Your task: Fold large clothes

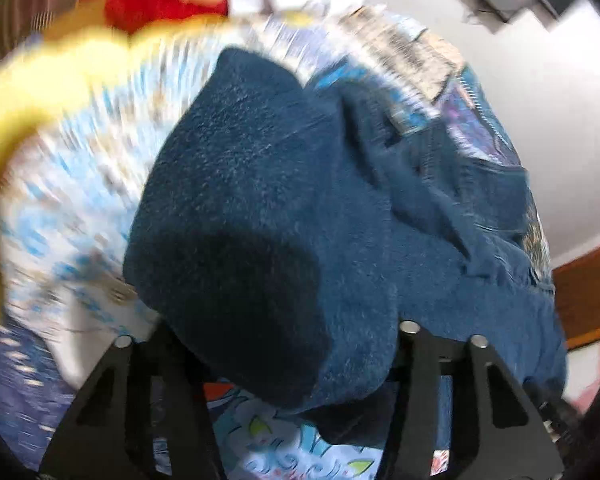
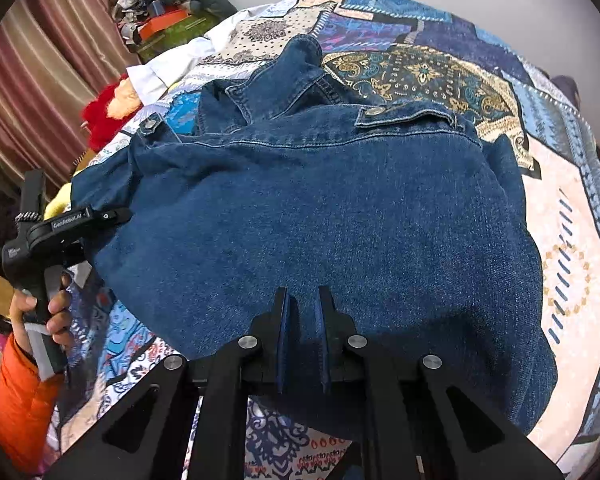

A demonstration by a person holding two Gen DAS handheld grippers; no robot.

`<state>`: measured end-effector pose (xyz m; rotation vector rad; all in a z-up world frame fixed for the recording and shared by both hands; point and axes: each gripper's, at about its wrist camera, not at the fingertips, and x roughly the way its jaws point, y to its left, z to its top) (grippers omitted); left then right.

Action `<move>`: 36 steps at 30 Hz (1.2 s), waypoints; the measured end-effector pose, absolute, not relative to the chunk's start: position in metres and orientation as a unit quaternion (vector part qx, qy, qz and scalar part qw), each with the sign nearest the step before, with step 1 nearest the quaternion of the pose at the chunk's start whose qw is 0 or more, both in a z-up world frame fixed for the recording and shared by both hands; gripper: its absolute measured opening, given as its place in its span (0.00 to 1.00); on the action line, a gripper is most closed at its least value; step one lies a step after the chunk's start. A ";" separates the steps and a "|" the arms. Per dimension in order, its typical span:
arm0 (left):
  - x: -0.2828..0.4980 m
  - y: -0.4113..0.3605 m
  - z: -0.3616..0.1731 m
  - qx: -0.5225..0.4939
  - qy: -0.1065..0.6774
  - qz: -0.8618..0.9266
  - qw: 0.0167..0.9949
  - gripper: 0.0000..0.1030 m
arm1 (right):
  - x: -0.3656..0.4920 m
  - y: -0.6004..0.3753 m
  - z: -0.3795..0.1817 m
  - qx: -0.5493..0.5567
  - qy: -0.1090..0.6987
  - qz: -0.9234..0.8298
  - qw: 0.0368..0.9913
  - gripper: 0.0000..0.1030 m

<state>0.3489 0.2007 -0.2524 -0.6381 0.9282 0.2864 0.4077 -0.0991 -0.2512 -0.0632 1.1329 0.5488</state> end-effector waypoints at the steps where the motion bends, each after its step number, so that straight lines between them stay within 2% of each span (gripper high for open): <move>1: 0.340 0.195 -0.236 -0.273 0.422 0.145 0.852 0.45 | 0.408 -0.097 -0.248 -0.025 0.538 0.258 0.802 0.08; 6: 0.307 0.192 -0.192 -0.198 0.372 0.193 0.886 0.41 | 0.405 -0.072 -0.229 0.050 0.546 0.327 0.770 0.08; 11: 0.294 0.182 -0.178 -0.113 0.353 0.234 0.899 0.40 | 0.398 -0.001 -0.246 0.073 0.579 0.382 0.716 0.08; 15: 0.286 0.183 -0.178 -0.098 0.350 0.235 0.902 0.39 | 0.383 0.058 -0.294 -0.011 0.629 0.386 0.675 0.08; 19: 0.290 0.158 -0.164 -0.027 0.327 0.234 0.915 0.37 | 0.371 0.070 -0.290 -0.057 0.611 0.397 0.682 0.08; 23: 0.315 0.109 -0.135 0.052 0.278 0.198 0.938 0.33 | 0.382 0.018 -0.263 0.040 0.610 0.396 0.685 0.08; 28: 0.330 0.008 -0.123 0.173 0.213 0.109 0.955 0.31 | 0.387 -0.096 -0.212 0.070 0.537 0.302 0.784 0.08; 32: 0.337 -0.058 -0.156 0.221 0.258 0.008 0.941 0.31 | 0.381 -0.188 -0.186 0.115 0.514 0.237 0.816 0.08; 34: 0.341 -0.080 -0.182 0.235 0.315 -0.047 0.919 0.31 | 0.372 -0.214 -0.177 0.116 0.502 0.211 0.831 0.08; 36: 0.336 -0.098 -0.203 0.268 0.330 -0.054 0.904 0.31 | 0.361 -0.232 -0.172 0.107 0.496 0.195 0.839 0.08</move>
